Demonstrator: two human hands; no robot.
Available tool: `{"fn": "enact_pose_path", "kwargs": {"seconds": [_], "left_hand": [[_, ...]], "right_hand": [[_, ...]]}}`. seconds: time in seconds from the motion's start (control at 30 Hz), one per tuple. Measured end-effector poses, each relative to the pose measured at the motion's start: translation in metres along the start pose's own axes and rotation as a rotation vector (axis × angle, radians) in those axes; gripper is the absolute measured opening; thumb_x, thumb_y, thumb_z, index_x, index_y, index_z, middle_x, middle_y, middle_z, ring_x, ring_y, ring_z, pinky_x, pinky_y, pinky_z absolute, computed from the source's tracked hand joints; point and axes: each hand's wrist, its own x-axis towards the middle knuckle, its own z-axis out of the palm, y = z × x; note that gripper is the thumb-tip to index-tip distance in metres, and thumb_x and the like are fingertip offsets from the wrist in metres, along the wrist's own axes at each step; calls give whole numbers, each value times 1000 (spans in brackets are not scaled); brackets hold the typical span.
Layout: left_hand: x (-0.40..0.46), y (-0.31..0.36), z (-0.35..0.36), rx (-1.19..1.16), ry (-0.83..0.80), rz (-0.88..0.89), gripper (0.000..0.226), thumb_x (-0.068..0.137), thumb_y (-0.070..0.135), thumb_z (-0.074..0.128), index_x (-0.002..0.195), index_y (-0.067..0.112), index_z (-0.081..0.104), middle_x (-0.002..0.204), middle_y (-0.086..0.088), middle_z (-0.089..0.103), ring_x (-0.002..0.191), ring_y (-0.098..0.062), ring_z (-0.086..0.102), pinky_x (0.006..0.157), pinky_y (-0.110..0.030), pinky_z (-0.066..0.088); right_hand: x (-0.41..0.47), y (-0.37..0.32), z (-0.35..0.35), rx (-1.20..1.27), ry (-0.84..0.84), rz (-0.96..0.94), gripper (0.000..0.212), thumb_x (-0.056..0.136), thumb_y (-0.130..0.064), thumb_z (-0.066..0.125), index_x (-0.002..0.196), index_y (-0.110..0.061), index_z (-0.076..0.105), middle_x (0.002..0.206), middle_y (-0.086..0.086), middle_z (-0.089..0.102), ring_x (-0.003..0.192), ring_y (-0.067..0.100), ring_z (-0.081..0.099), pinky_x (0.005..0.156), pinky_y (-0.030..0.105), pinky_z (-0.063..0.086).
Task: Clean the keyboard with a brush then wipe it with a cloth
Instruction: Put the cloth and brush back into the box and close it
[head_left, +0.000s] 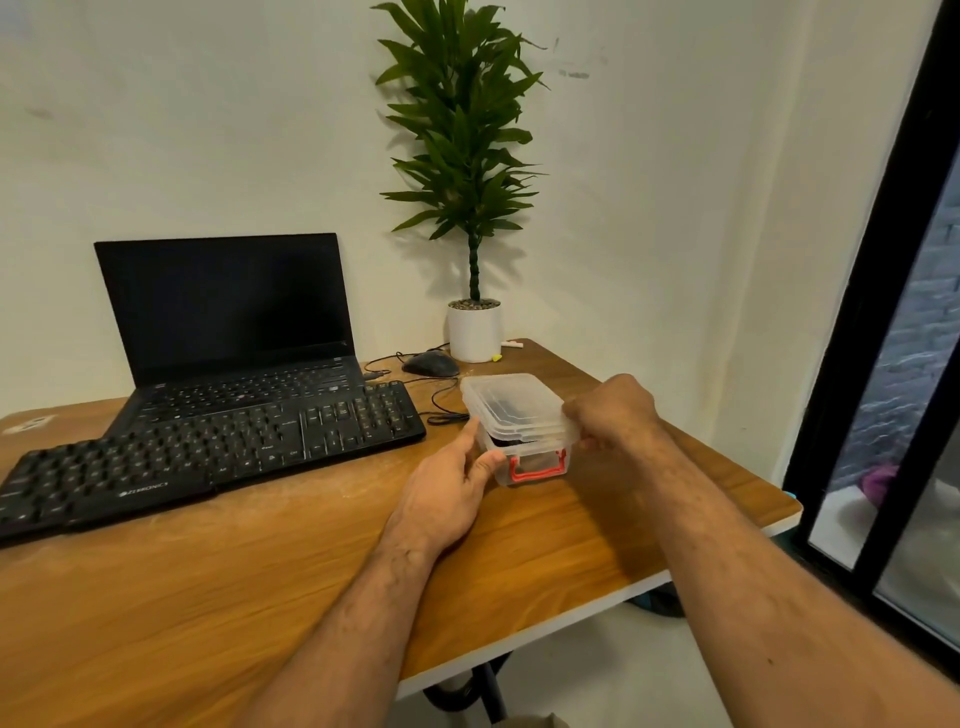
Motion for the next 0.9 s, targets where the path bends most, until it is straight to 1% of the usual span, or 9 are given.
{"fn": "enact_pose_path", "kwargs": {"seconds": [0.07, 0.17, 0.27, 0.37, 0.47, 0.57, 0.63, 0.73, 0.9], "left_hand": [[-1, 0, 0, 3, 13, 10, 64, 101, 53, 41, 158, 36, 17, 154, 2, 44, 140, -19, 41, 112, -36, 35], [-1, 3, -1, -24, 25, 14, 69, 101, 51, 44, 159, 34, 12, 154, 6, 44, 140, -16, 42, 113, -35, 34], [-3, 4, -1, -100, 26, 35, 80, 98, 47, 53, 159, 31, 3, 155, 12, 40, 140, -10, 41, 113, -31, 30], [-2, 2, 0, -92, 57, 78, 74, 94, 52, 56, 157, 34, 20, 154, 7, 42, 135, -10, 45, 107, -30, 37], [-1, 0, -1, -141, 107, 30, 69, 93, 56, 54, 153, 32, 33, 149, 5, 49, 130, -10, 48, 104, -31, 40], [3, 0, -1, -331, 155, 13, 52, 94, 51, 56, 141, 30, 53, 126, 16, 62, 112, -3, 56, 98, -28, 46], [10, 3, 0, -555, 135, -72, 39, 95, 47, 58, 128, 27, 64, 108, 9, 74, 92, -6, 67, 83, -28, 58], [24, 8, 1, -837, 92, -309, 20, 94, 33, 64, 105, 17, 70, 94, -8, 76, 68, -10, 64, 59, -19, 56], [48, 4, -3, -975, 19, -483, 23, 89, 18, 72, 108, 6, 67, 96, -11, 72, 71, -13, 64, 54, -21, 54]], "right_hand": [[0, 1, 0, 37, -22, -6, 22, 86, -27, 79, 92, -7, 71, 80, 7, 73, 59, 17, 71, 59, 33, 62], [-2, 1, -1, 38, -7, -14, 21, 85, -25, 80, 93, -7, 72, 83, 7, 72, 61, 18, 70, 53, 30, 58], [-2, 2, 1, -25, 44, -48, 19, 84, -24, 80, 92, -9, 73, 88, 7, 72, 70, 23, 71, 66, 37, 63], [-3, 2, 2, -44, 48, -64, 20, 84, -26, 80, 93, -10, 73, 89, 7, 72, 74, 23, 71, 65, 33, 60], [-7, 3, 2, 7, 1, -54, 25, 84, -34, 81, 91, -12, 71, 84, 4, 72, 60, 13, 66, 54, 28, 52], [-8, 5, 4, 52, -39, -65, 20, 85, -32, 79, 86, -15, 70, 85, 2, 70, 65, 12, 64, 66, 32, 58], [-8, 7, 5, 57, -62, -76, 17, 87, -31, 77, 87, -16, 69, 86, 1, 69, 69, 13, 65, 66, 31, 58], [-4, 9, 7, 74, -66, -80, 16, 88, -31, 77, 88, -16, 72, 84, 1, 71, 66, 13, 67, 59, 28, 55], [1, 19, 12, 326, -148, 14, 11, 90, -23, 75, 92, -13, 71, 87, 6, 75, 71, 22, 70, 63, 31, 58]]}}
